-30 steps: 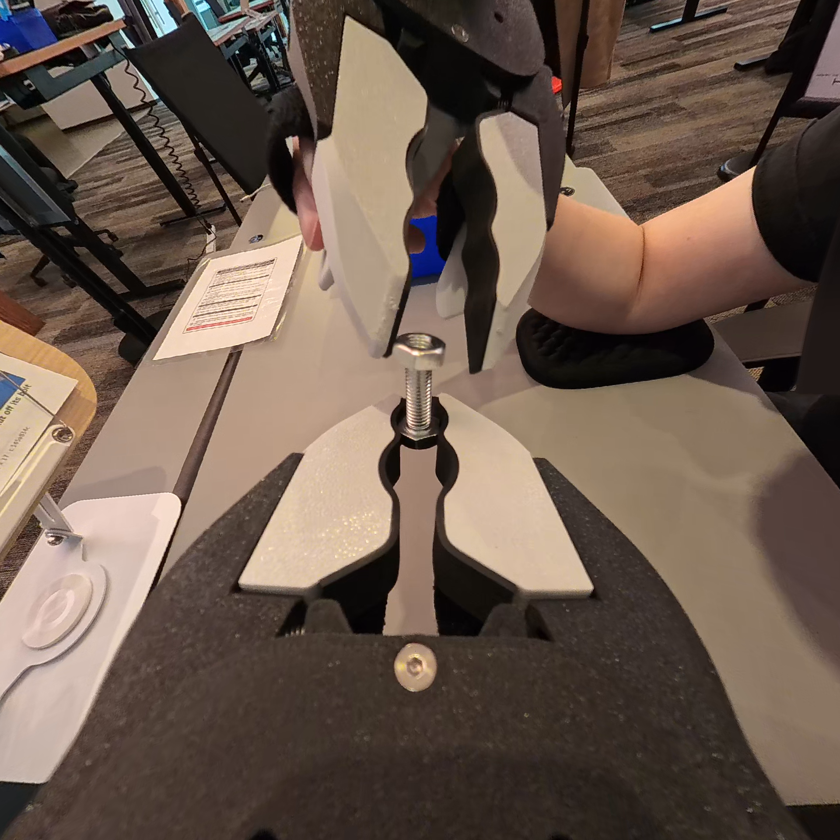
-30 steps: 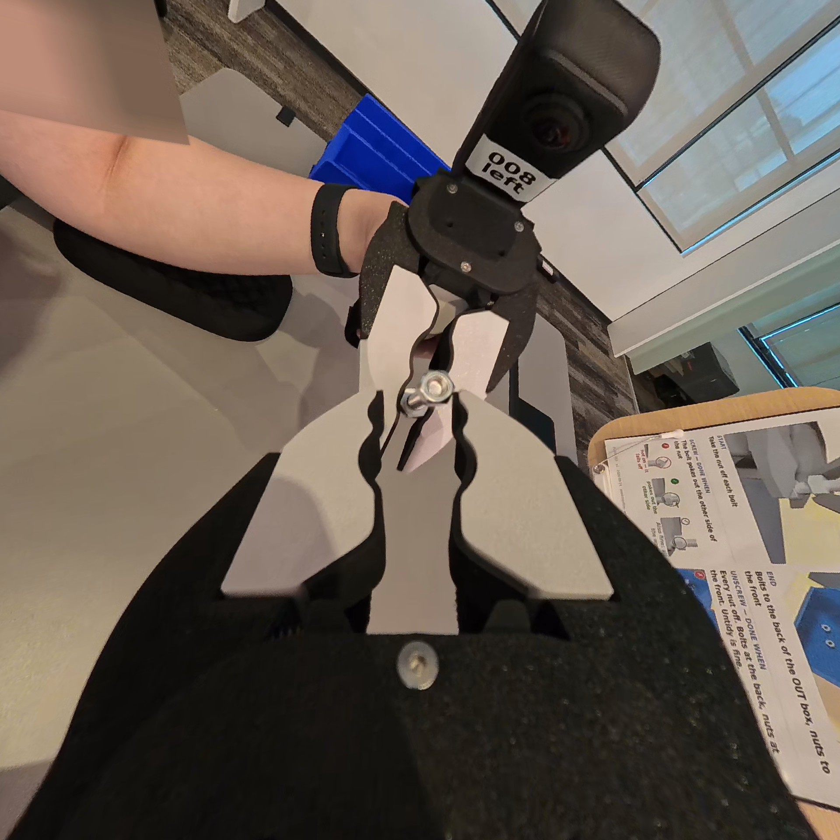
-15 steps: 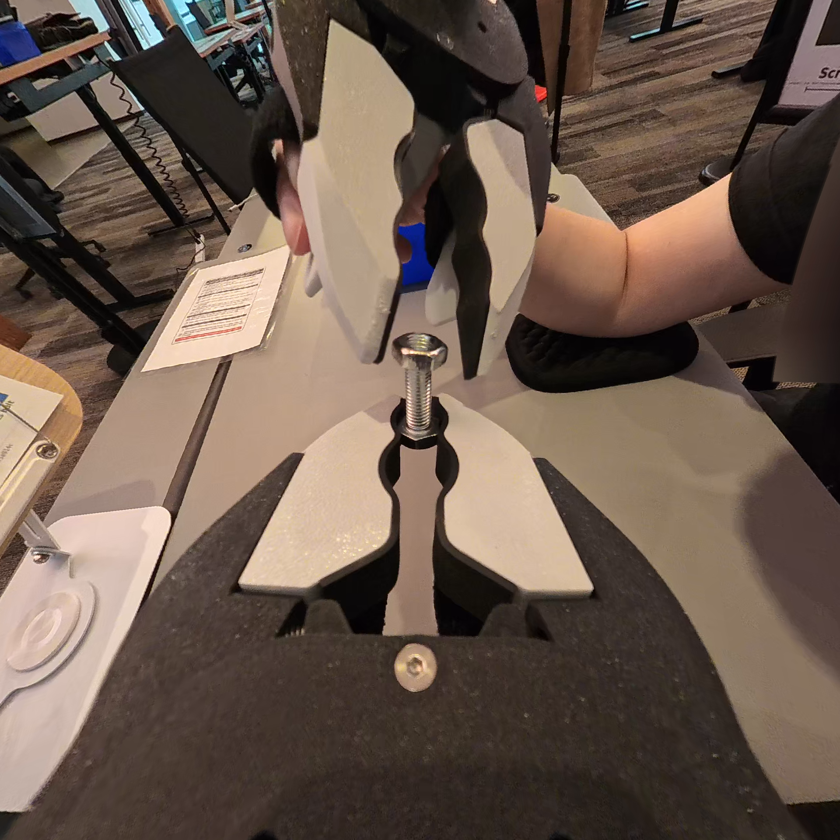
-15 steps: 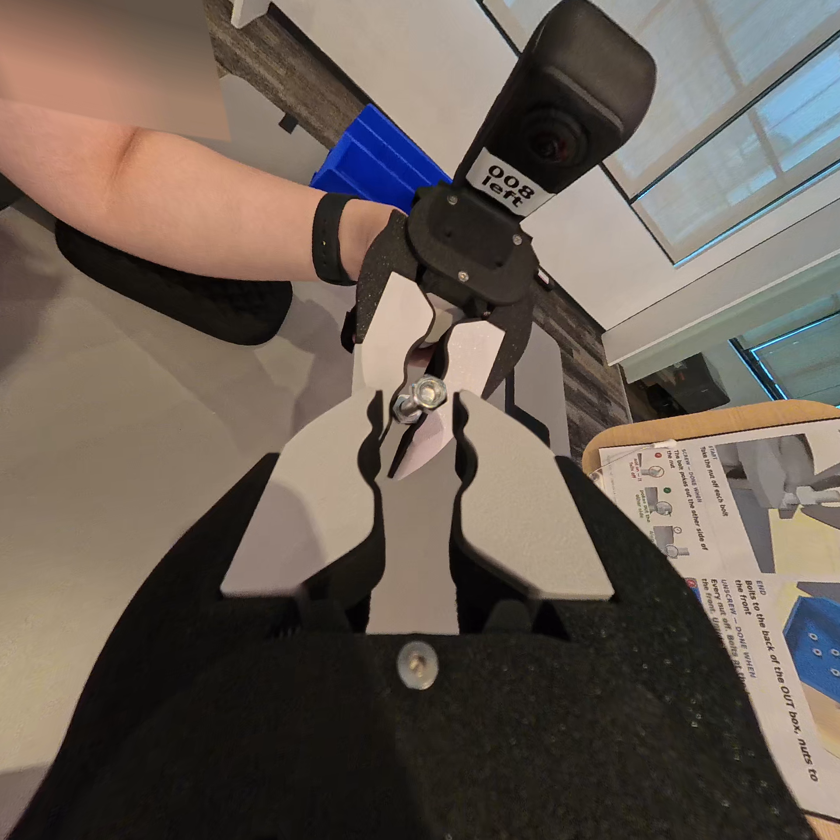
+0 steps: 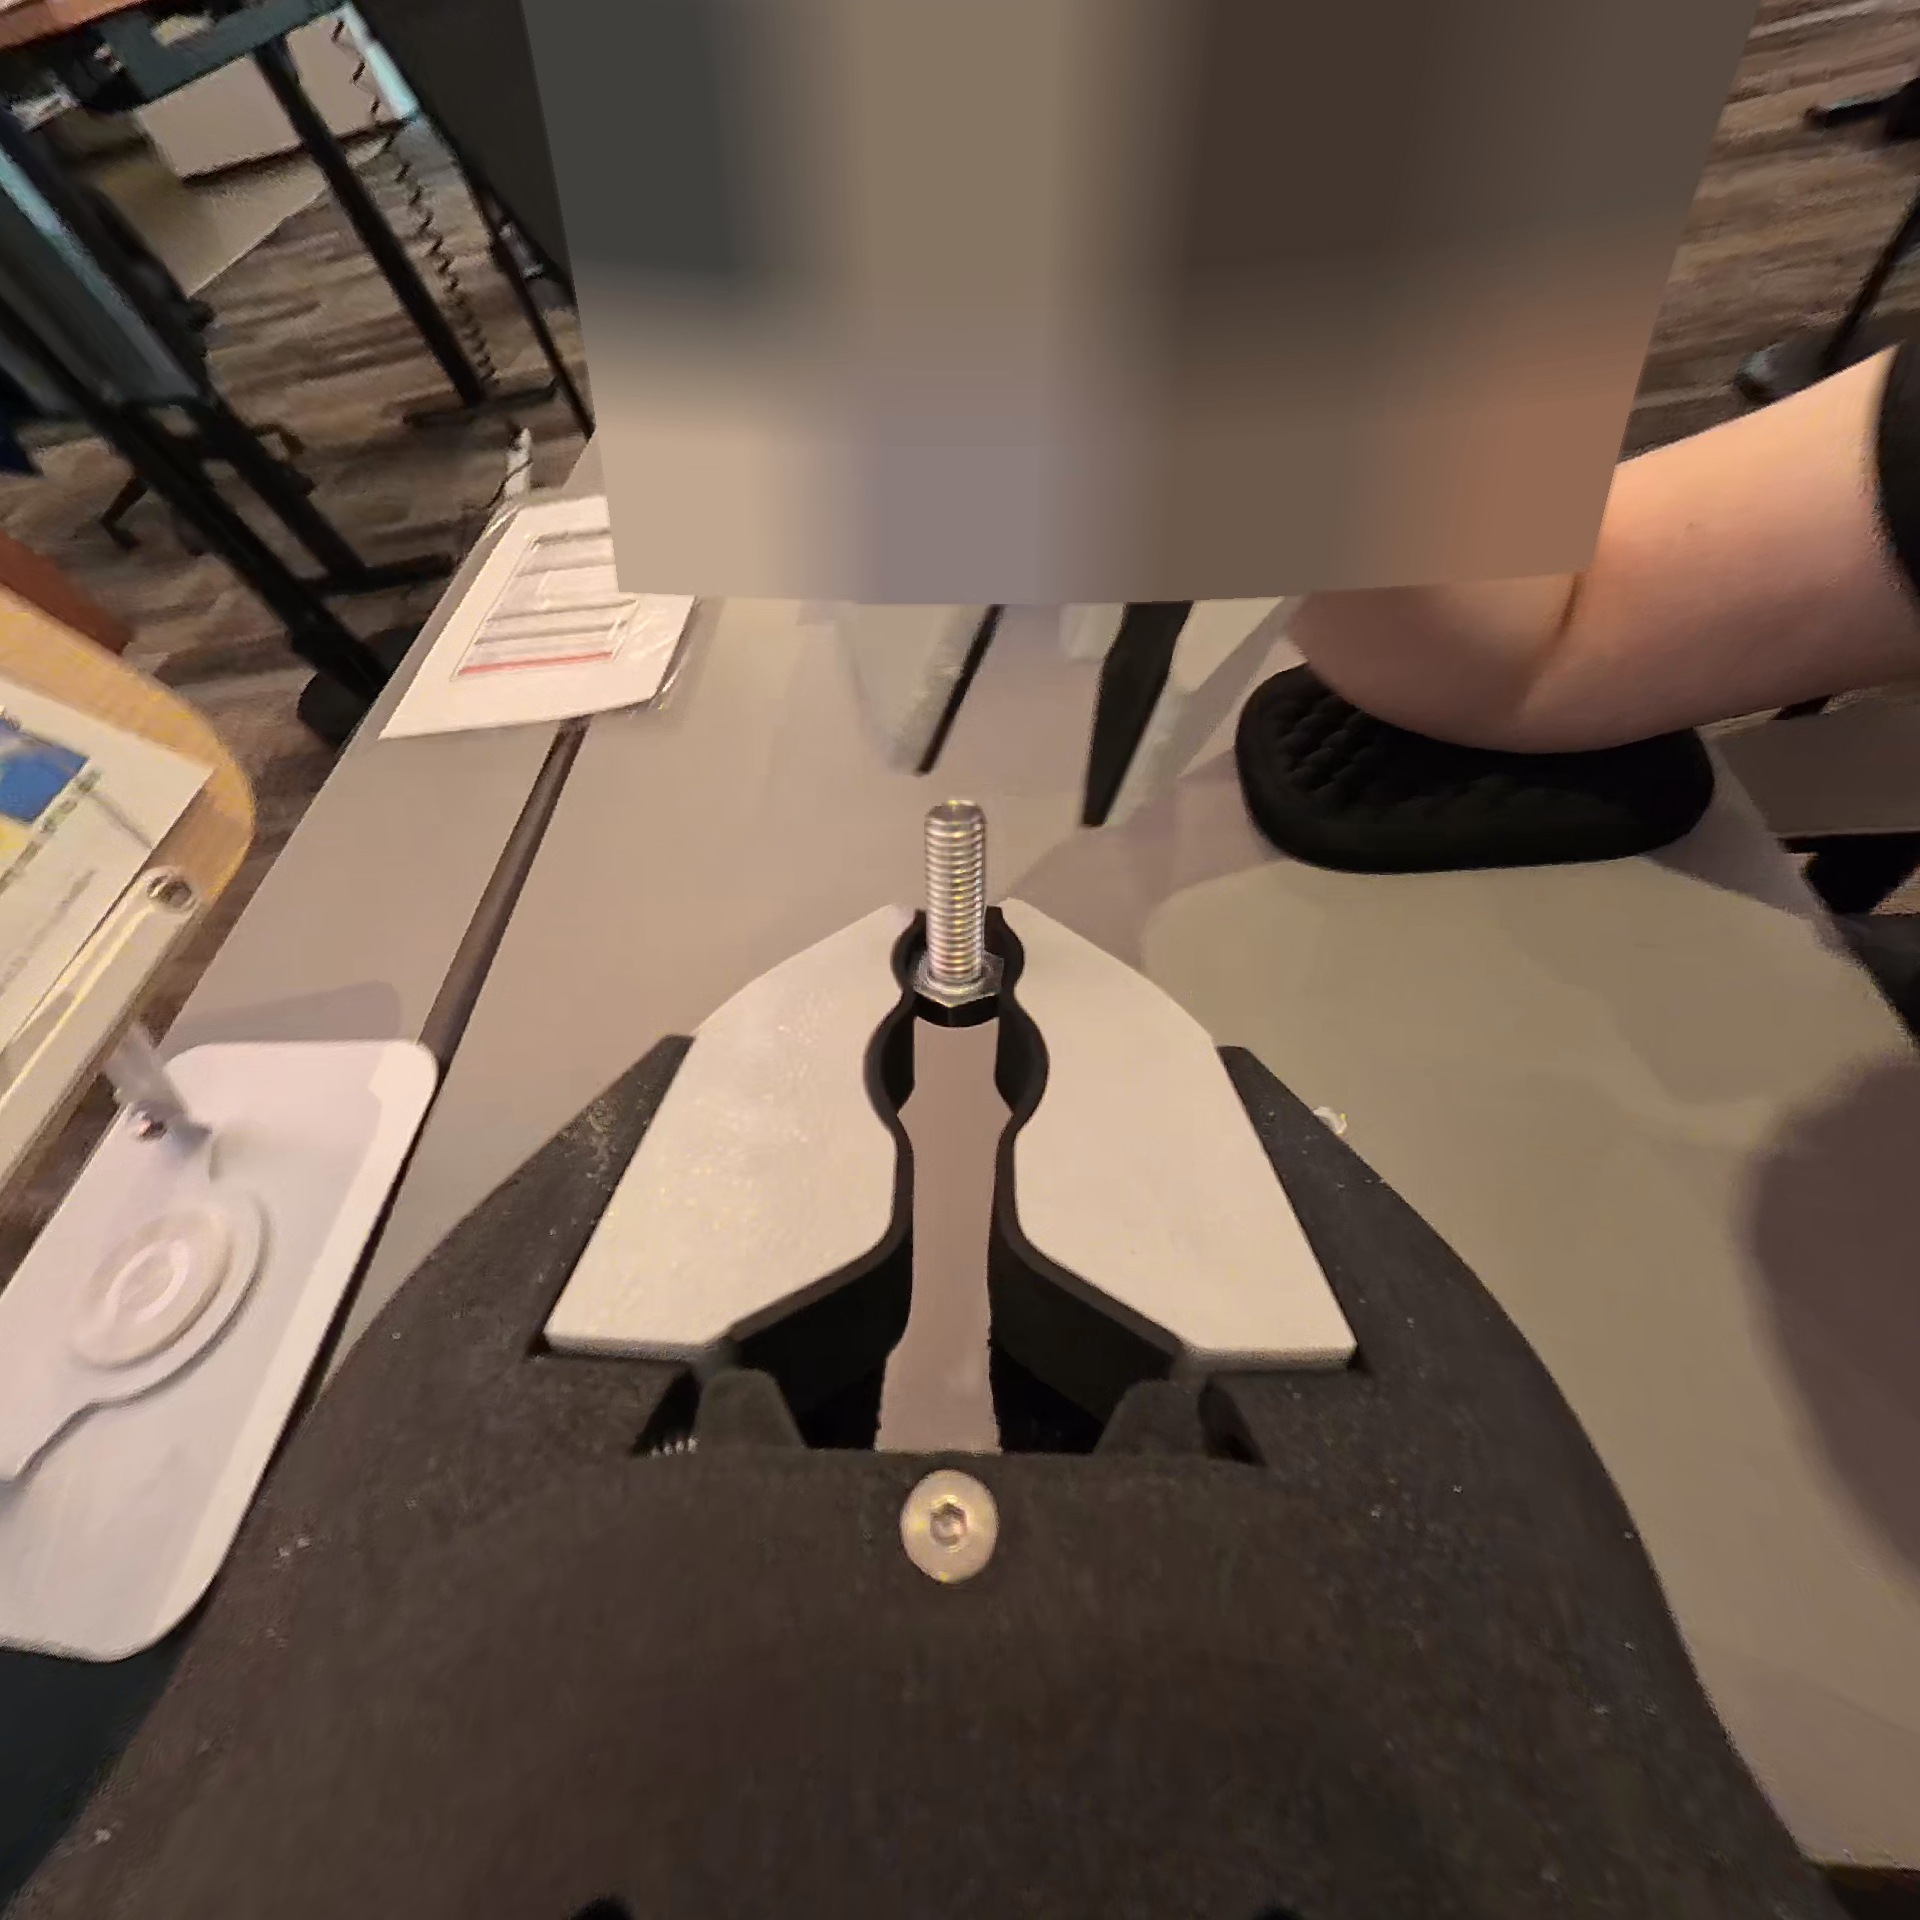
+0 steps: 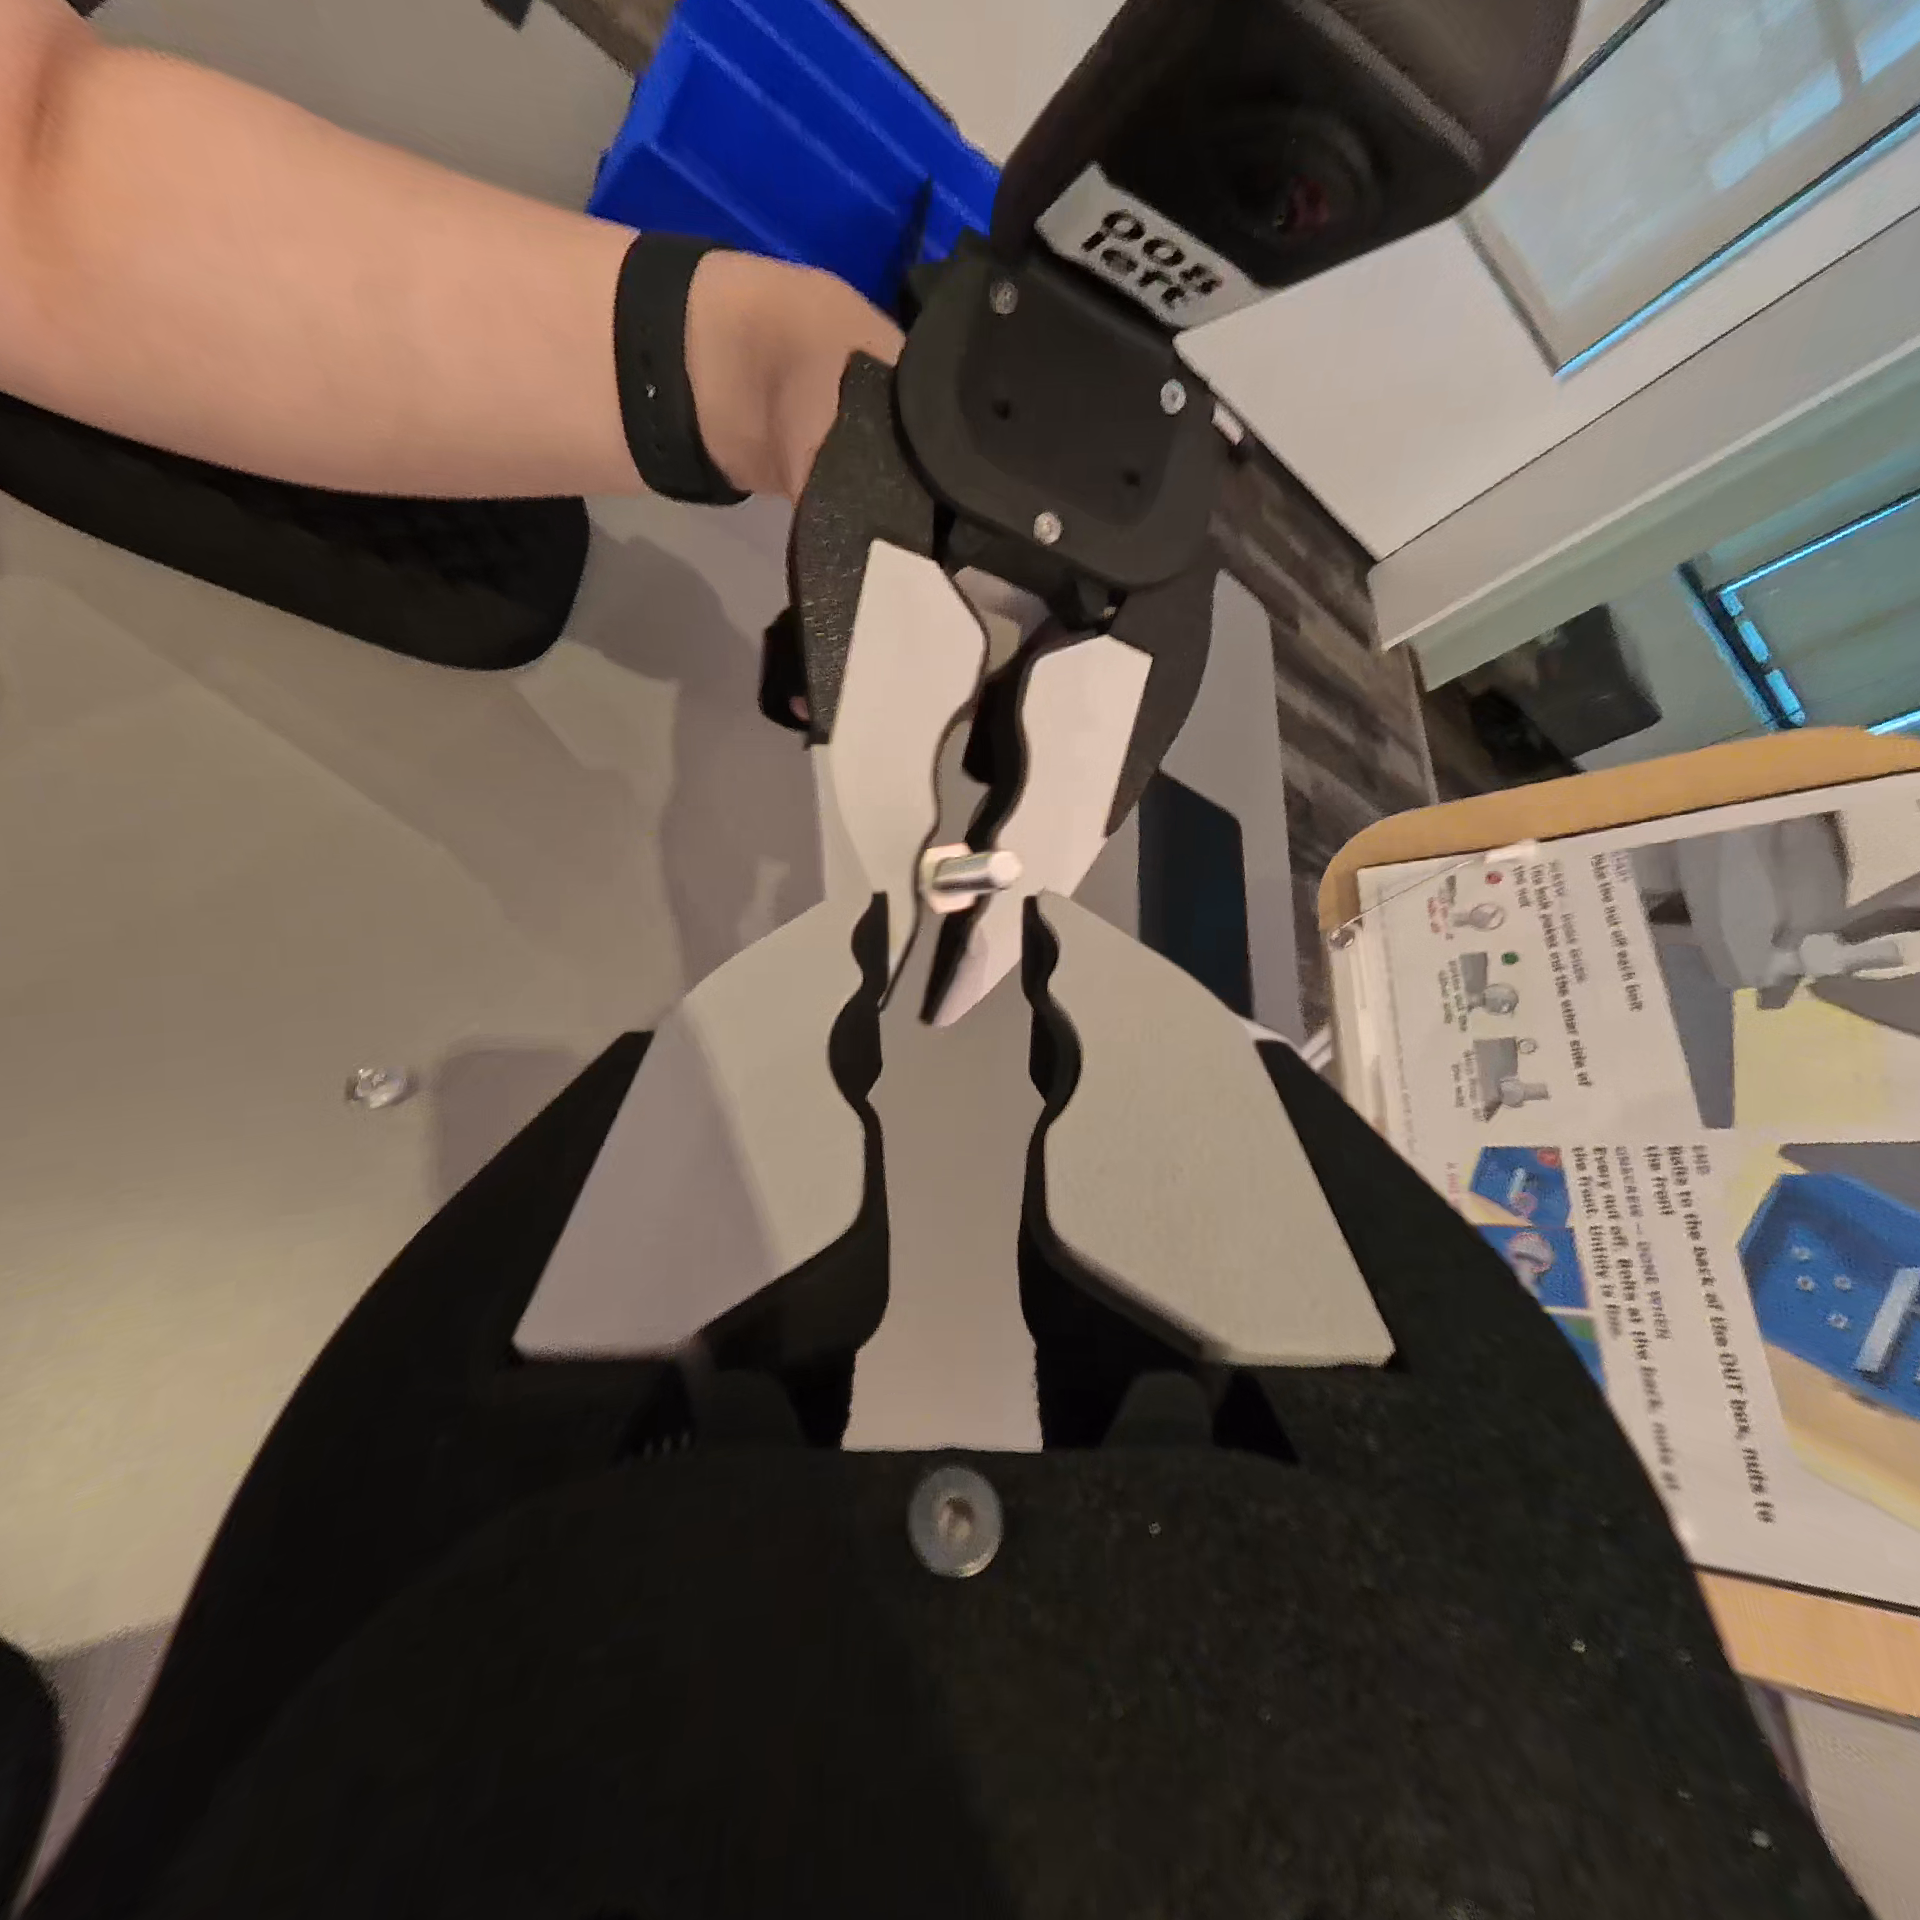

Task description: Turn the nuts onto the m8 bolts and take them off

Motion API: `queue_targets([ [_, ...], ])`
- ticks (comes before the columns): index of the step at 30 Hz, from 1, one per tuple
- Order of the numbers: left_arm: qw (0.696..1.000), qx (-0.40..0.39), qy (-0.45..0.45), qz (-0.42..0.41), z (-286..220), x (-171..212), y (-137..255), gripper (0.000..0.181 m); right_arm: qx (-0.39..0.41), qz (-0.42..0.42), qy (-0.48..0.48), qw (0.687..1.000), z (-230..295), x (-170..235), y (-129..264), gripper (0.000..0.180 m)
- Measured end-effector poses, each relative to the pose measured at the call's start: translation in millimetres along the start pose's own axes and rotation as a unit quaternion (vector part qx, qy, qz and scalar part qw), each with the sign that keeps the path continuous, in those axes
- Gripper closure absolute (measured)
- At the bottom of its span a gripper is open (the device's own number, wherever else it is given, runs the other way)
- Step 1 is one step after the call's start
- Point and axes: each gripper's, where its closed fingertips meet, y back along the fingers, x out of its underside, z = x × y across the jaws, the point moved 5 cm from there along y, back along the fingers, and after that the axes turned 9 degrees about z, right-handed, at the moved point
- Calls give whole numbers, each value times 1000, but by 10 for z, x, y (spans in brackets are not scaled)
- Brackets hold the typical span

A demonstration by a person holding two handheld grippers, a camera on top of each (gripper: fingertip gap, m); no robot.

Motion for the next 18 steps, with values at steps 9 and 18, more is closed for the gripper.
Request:
queue_targets([
  [9, 995, -84, 36, 29, 259, 179, 157, 171, -63, 37, -15, 997, 95, 122, -152, 160],
  [18, 977, -163, 134, 17, 627, 530, 513, 171, -275, -18, 4, 961, 601, -72, -399, 161],
])
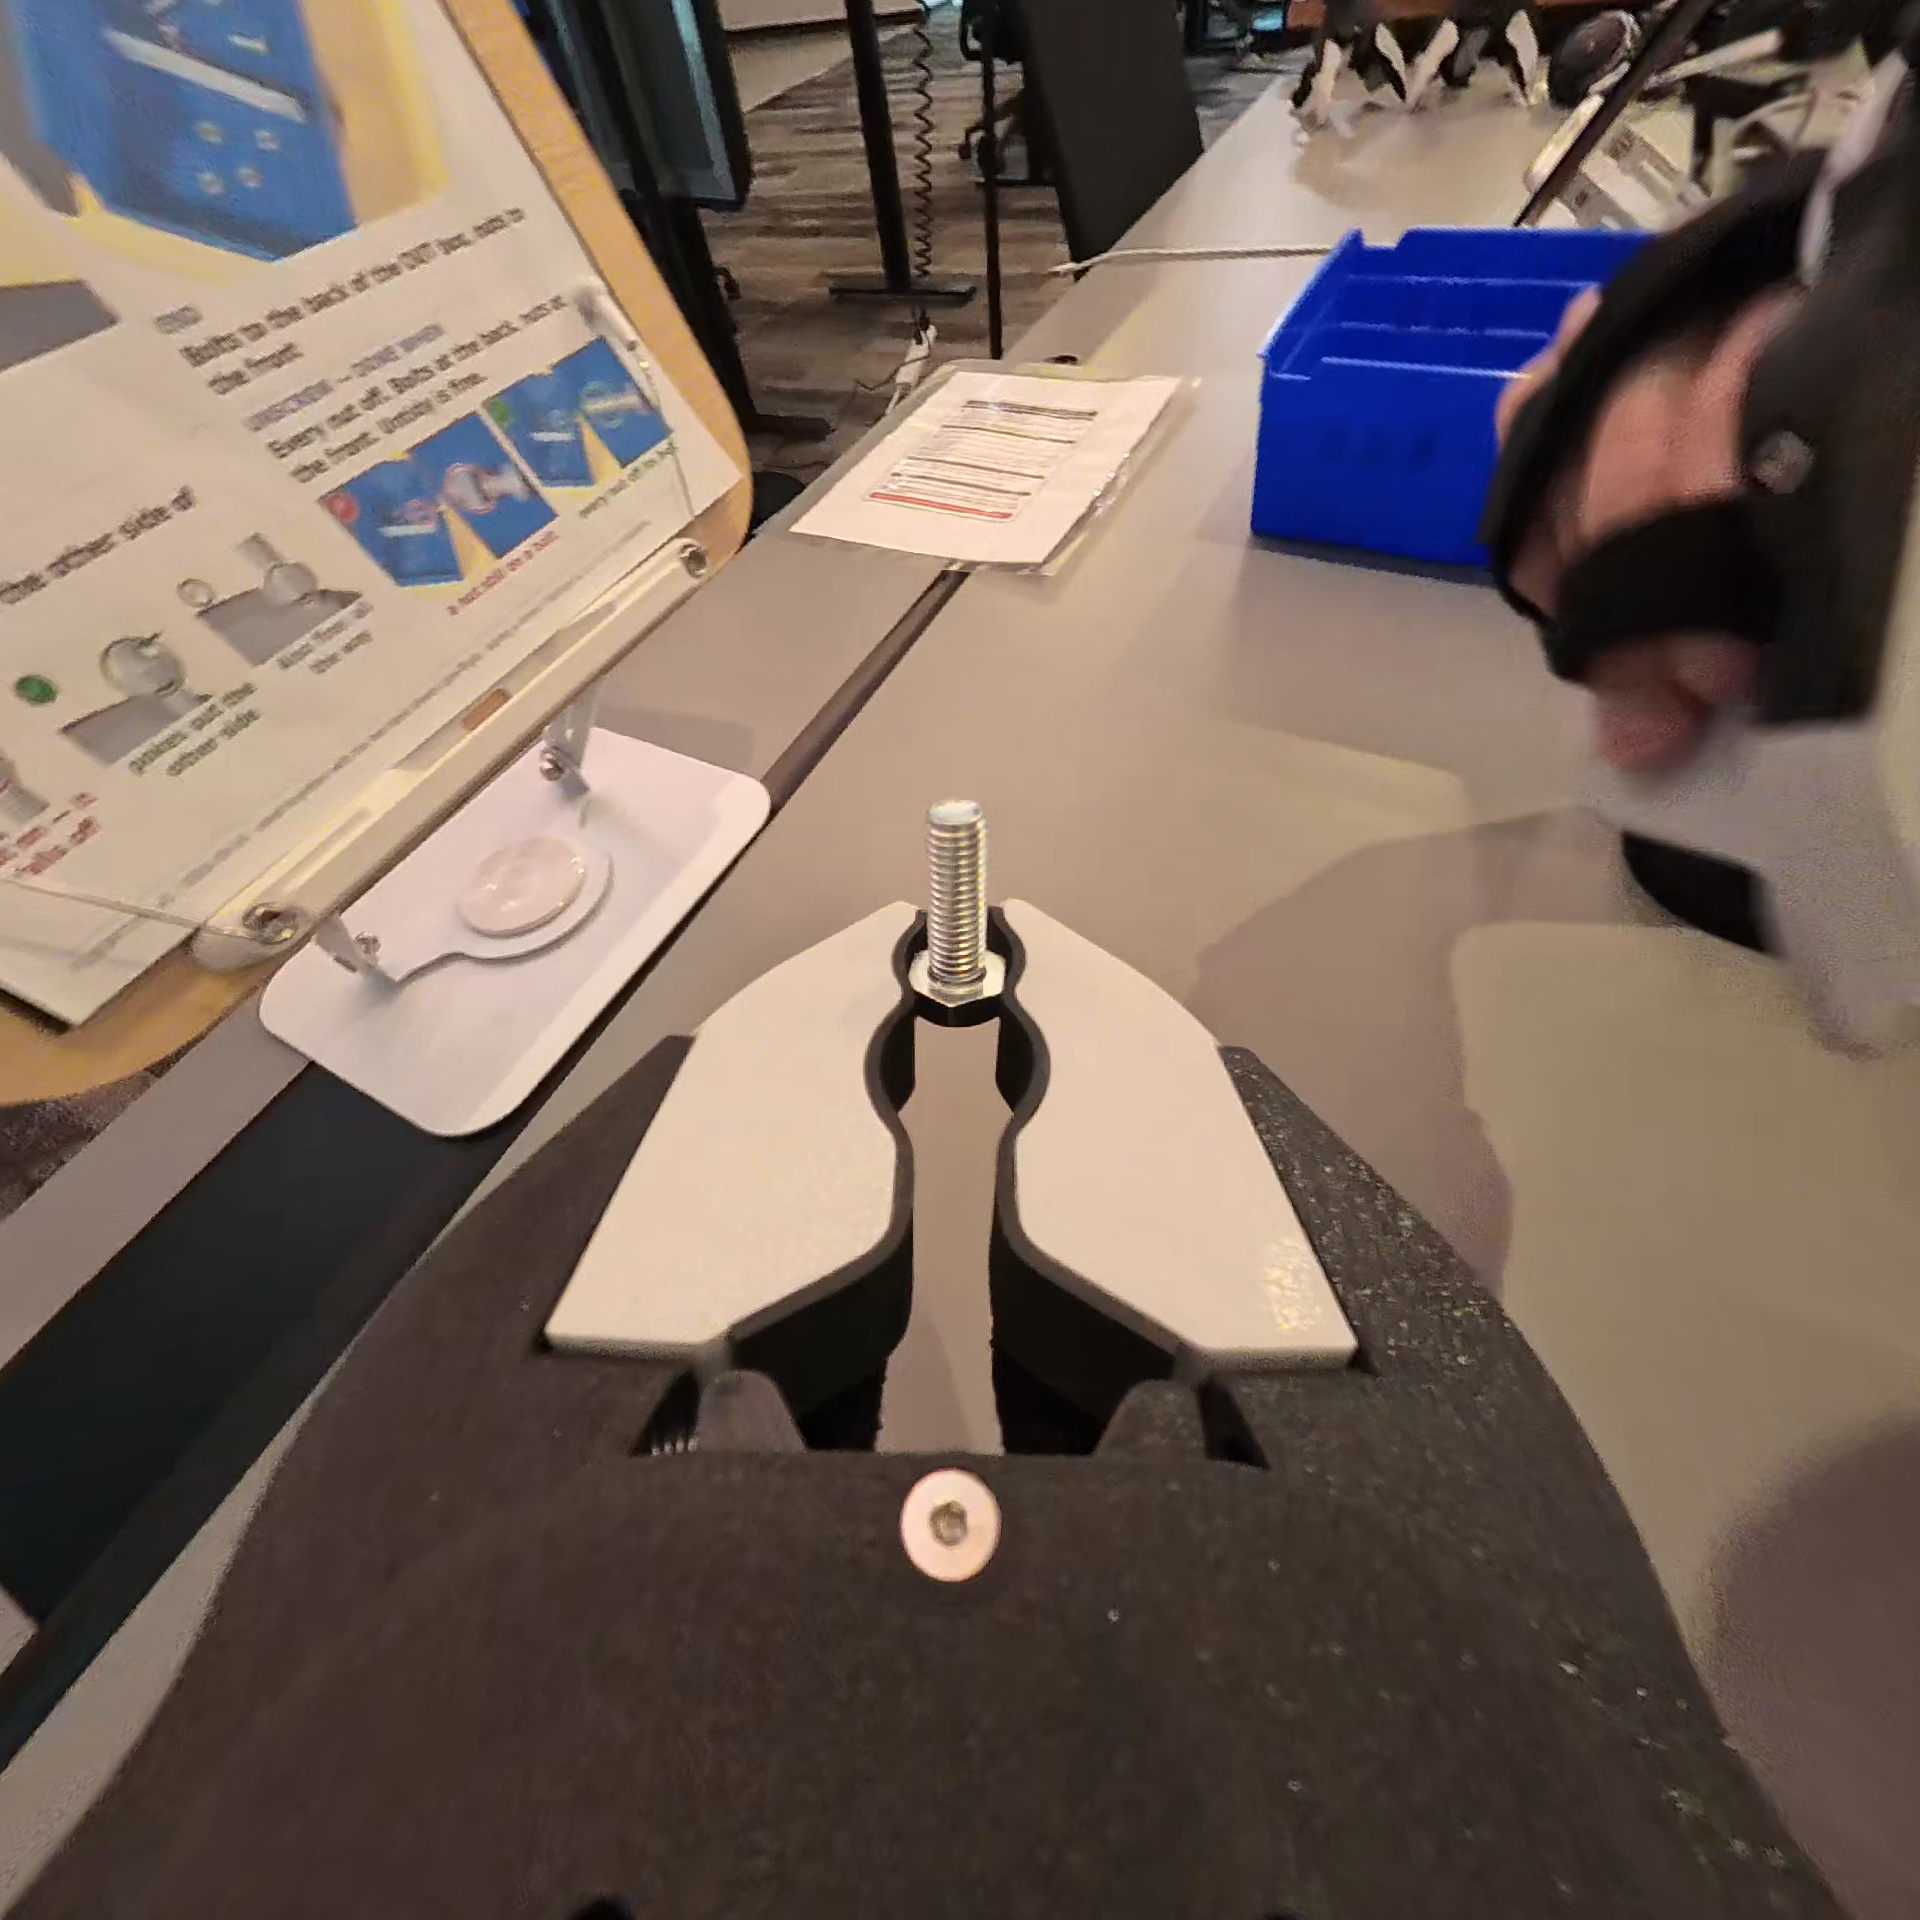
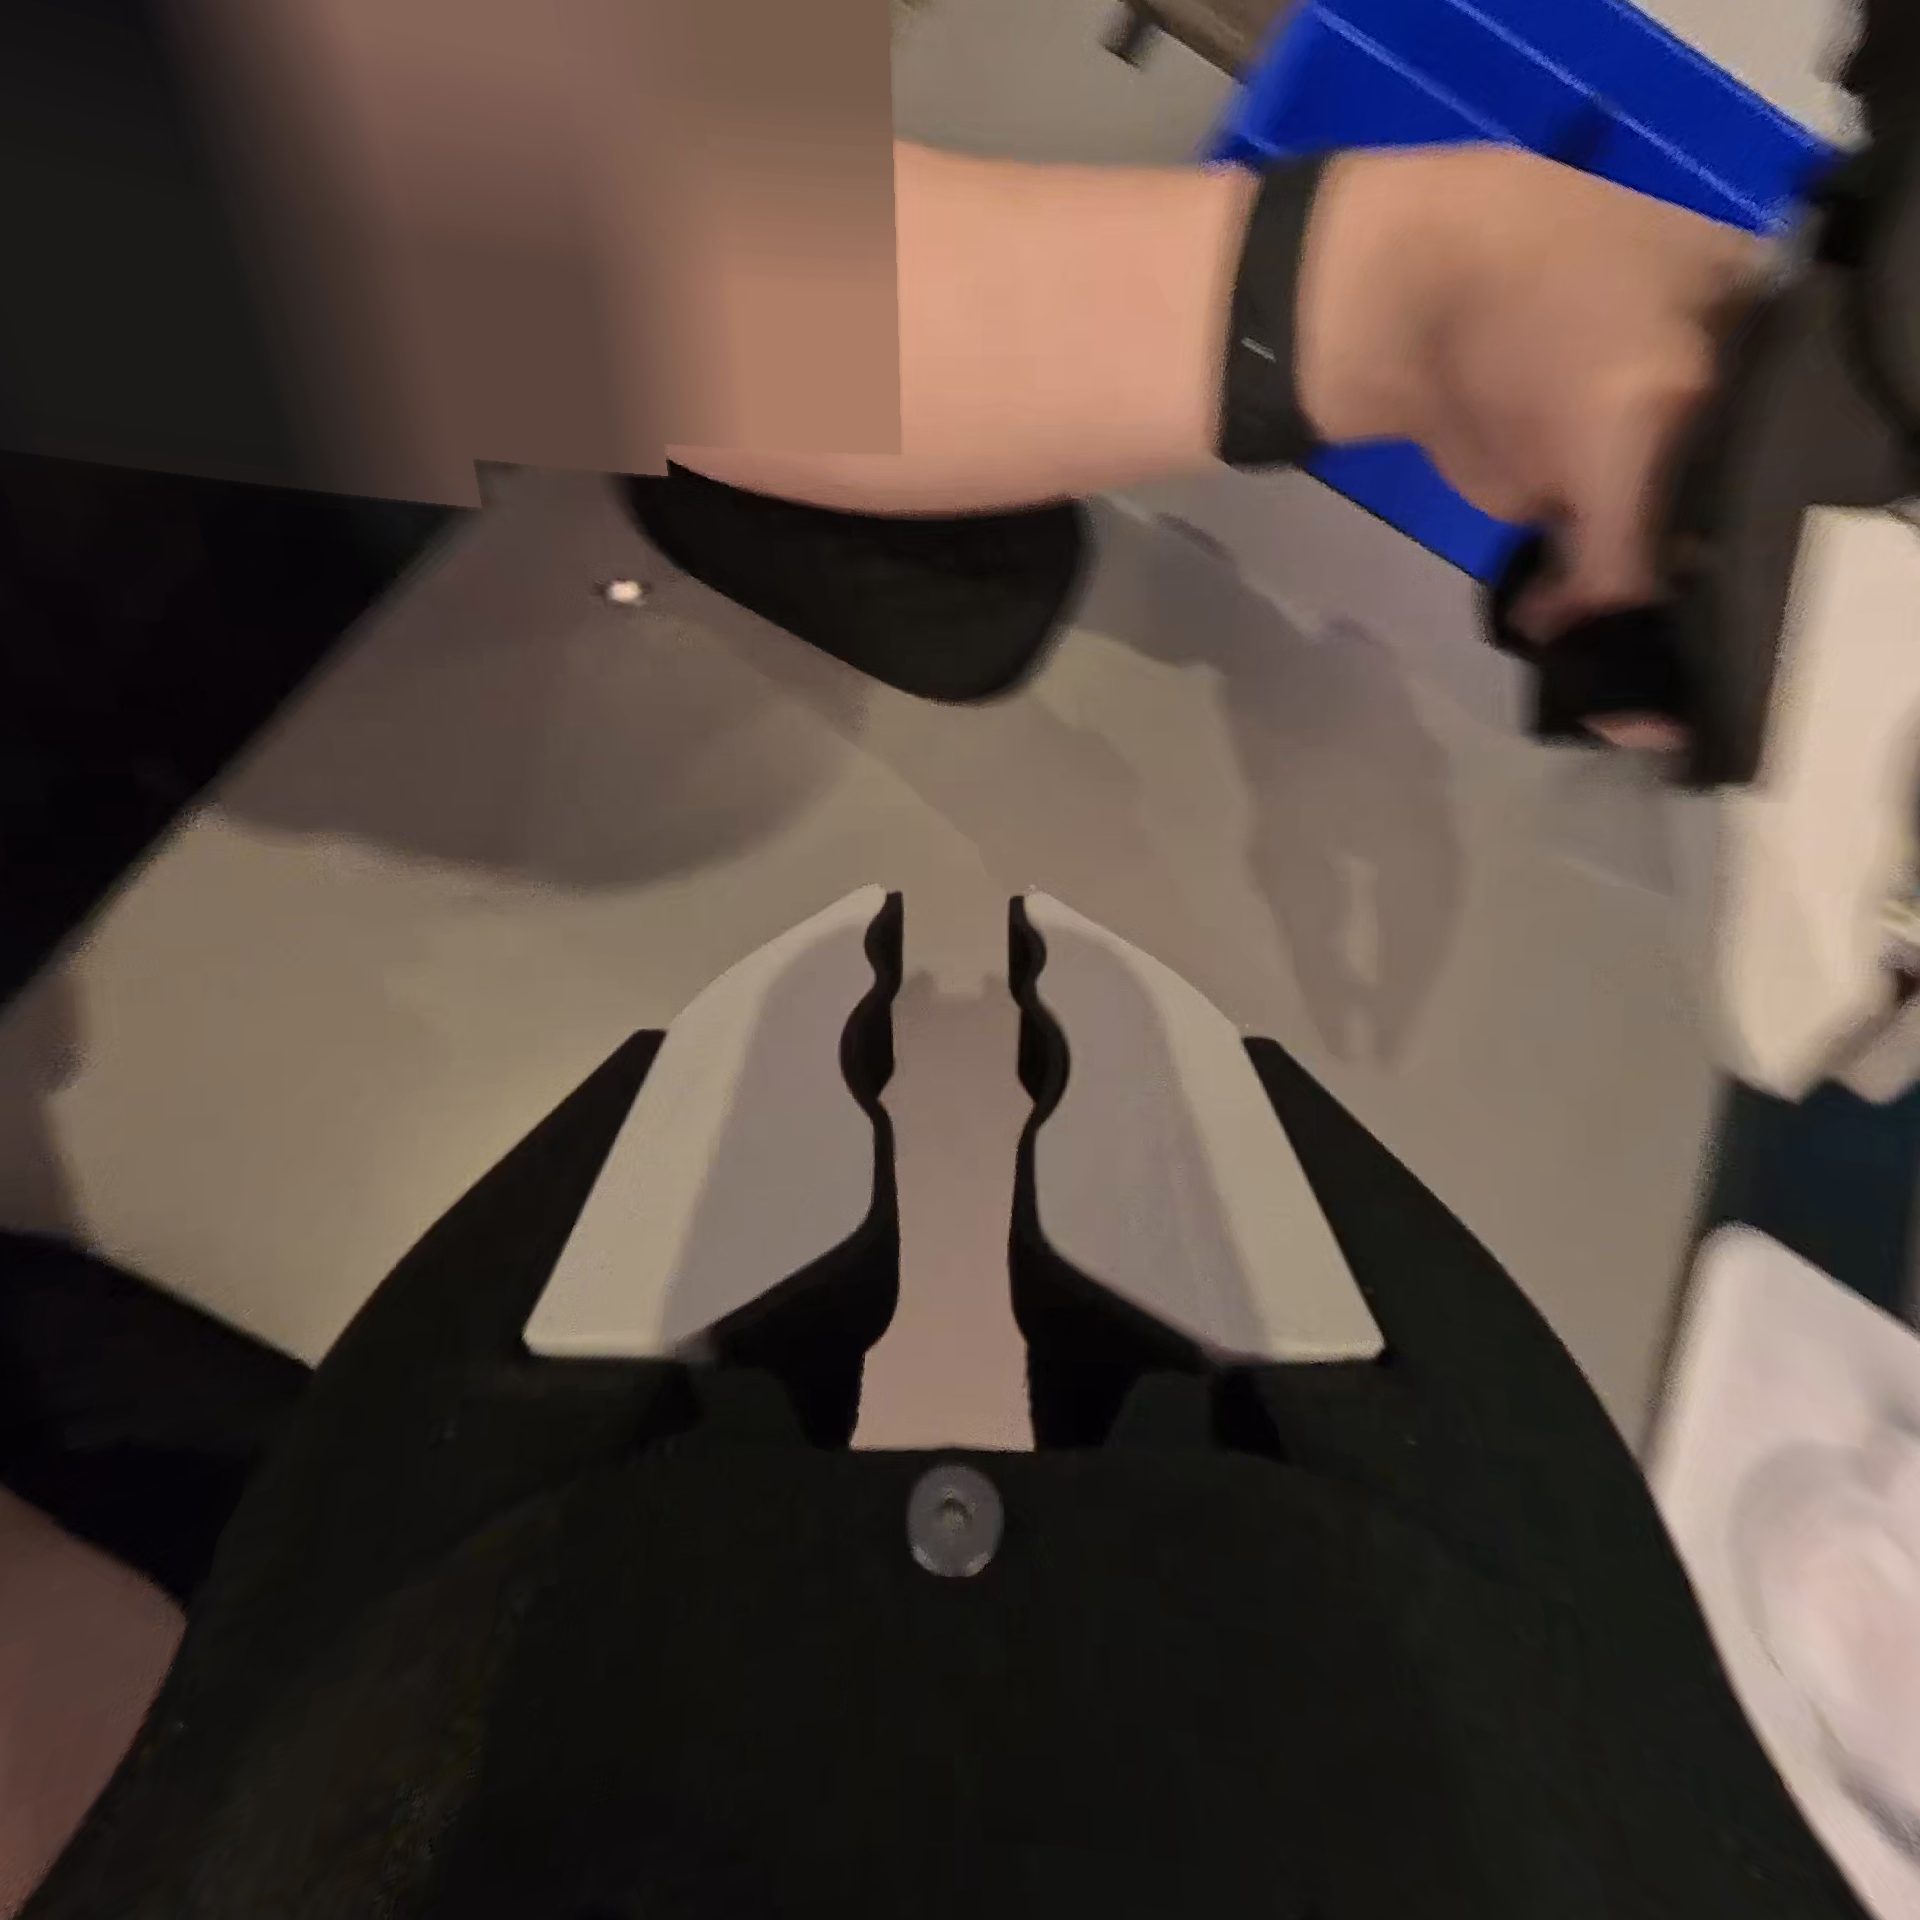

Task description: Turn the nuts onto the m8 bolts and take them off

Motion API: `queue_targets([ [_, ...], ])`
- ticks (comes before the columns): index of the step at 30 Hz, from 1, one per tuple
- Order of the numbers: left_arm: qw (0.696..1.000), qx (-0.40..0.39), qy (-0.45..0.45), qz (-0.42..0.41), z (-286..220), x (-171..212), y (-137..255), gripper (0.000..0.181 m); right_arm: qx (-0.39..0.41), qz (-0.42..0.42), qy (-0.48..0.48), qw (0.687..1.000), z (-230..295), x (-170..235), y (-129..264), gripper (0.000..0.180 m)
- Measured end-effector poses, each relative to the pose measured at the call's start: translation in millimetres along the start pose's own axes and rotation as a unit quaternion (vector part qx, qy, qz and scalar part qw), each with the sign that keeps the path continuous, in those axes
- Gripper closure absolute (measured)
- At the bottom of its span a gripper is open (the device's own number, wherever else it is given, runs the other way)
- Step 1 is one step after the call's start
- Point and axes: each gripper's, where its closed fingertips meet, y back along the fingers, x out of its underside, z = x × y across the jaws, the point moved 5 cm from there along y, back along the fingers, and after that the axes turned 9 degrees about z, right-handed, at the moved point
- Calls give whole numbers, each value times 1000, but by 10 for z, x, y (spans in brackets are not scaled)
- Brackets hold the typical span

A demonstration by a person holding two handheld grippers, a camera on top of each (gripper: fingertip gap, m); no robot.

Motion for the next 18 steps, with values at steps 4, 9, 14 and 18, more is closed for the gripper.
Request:
queue_targets([
  [4, 1000, -23, 18, -2, 136, 107, 130, 170, -90, -9, 38, 995, 199, -111, -245, 161],
  [9, 997, -31, 54, -41, 294, 166, 305, 171, -118, 20, -2, 993, 94, 52, -447, 162],
  [14, 995, -7, 75, -59, 341, 210, 276, 171, -135, 18, -31, 990, 29, 151, -544, 162],
  [18, 996, -12, 73, -52, 351, 237, 292, 171, -134, 11, -27, 991, 41, 122, -533, 163],
])
